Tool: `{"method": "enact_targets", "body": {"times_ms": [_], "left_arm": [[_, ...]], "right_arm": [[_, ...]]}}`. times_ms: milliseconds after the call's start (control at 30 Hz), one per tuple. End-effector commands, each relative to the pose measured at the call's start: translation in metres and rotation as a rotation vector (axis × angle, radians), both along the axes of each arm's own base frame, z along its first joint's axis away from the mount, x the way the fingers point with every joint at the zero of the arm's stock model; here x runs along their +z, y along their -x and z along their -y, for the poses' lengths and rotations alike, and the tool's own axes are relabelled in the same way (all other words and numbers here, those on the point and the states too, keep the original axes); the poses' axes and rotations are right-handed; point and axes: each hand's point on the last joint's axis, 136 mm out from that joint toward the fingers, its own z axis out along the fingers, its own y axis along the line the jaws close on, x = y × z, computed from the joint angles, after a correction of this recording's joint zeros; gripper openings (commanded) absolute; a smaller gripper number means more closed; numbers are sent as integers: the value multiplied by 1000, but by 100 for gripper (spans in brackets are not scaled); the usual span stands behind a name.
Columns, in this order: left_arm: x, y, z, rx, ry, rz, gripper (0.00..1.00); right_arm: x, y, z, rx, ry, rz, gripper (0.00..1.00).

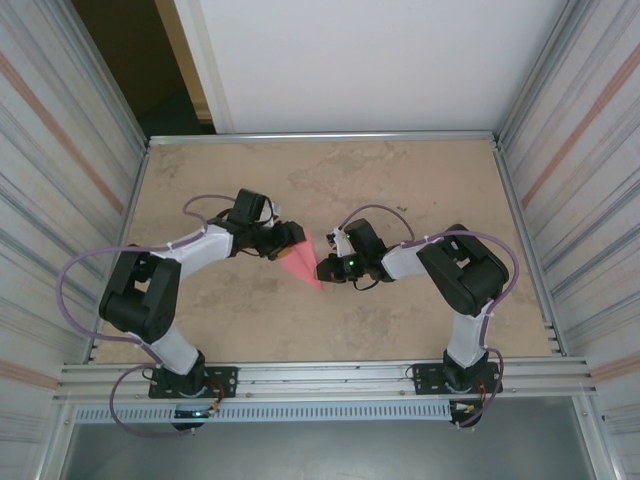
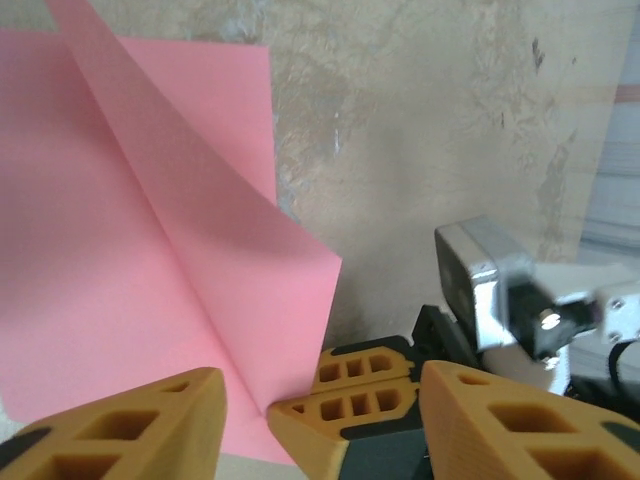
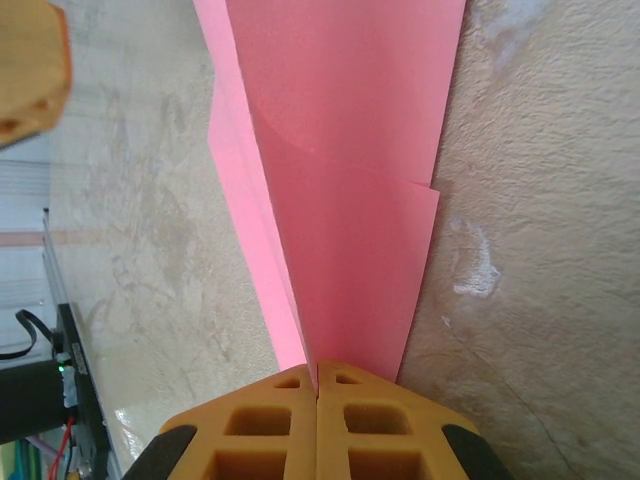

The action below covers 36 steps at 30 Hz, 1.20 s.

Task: Fold a paper plane with a square sheet of paper (pick it up from the middle)
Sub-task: Fourth fold the wing at the center of the table.

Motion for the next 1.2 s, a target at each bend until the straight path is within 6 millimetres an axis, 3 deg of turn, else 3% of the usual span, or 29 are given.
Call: {"method": "enact_targets", "body": {"times_ms": [0,167,433,900,1167], "left_arm": [[10,0,12,-49,111,77,47],[-2,4,15,-78,143,104,34],[-22,3,22,-107,165,76,23],[-35,0,26,-106,169,46,22],[-21,-2,29,-115,203,78,22]], "right_arm": [[-20,5,7,-21,38,-71,5],[-22,4,7,-26,37,-84,5],[-23,4,8,-30,34,-91,5],[-25,4,10,-32,35,-96,7],[-26,4,10,-35,43,-103,7]]}}
